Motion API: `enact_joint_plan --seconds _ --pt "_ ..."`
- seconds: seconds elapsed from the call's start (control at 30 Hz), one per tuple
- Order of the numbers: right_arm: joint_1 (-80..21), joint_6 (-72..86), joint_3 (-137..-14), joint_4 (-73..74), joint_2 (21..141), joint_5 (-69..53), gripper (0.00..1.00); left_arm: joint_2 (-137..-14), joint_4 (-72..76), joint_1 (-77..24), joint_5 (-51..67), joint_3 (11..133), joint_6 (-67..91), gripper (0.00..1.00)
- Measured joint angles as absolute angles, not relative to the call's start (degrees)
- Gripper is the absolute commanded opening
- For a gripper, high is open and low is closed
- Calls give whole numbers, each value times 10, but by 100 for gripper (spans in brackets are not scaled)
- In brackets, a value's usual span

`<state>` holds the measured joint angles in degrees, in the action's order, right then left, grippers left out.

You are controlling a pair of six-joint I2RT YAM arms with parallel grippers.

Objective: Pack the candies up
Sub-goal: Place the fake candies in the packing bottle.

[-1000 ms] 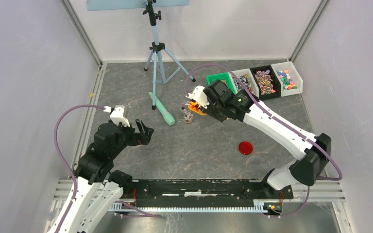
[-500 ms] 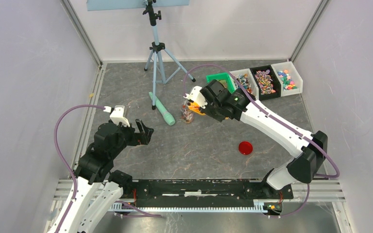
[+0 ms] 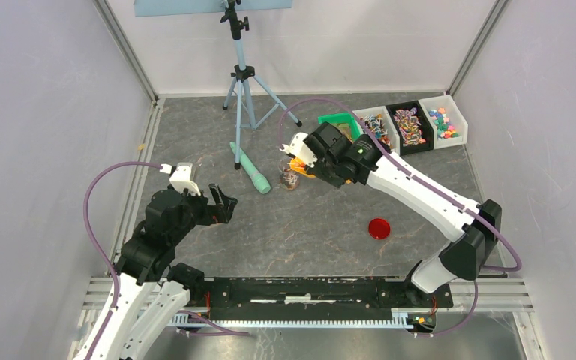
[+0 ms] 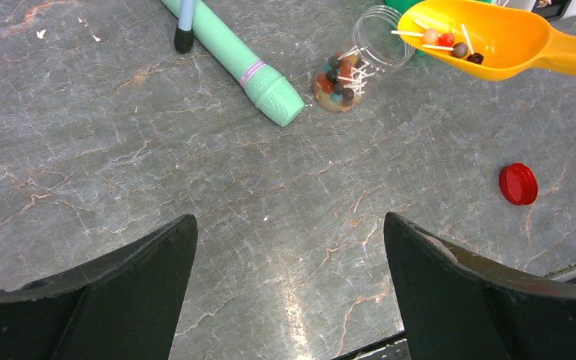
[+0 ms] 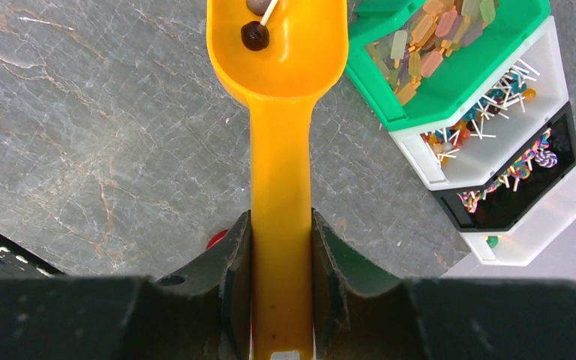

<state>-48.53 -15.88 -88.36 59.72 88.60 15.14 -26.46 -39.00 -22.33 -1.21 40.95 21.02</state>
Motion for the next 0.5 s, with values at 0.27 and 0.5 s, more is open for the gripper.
enact_joint_plan --seconds 0.27,0.5 --pt "-493 -133 -907 627 893 161 0 -265 -390 -223 -12 409 210 100" --pt "-498 -118 -911 645 902 168 0 -265 -390 -223 -12 409 210 100"
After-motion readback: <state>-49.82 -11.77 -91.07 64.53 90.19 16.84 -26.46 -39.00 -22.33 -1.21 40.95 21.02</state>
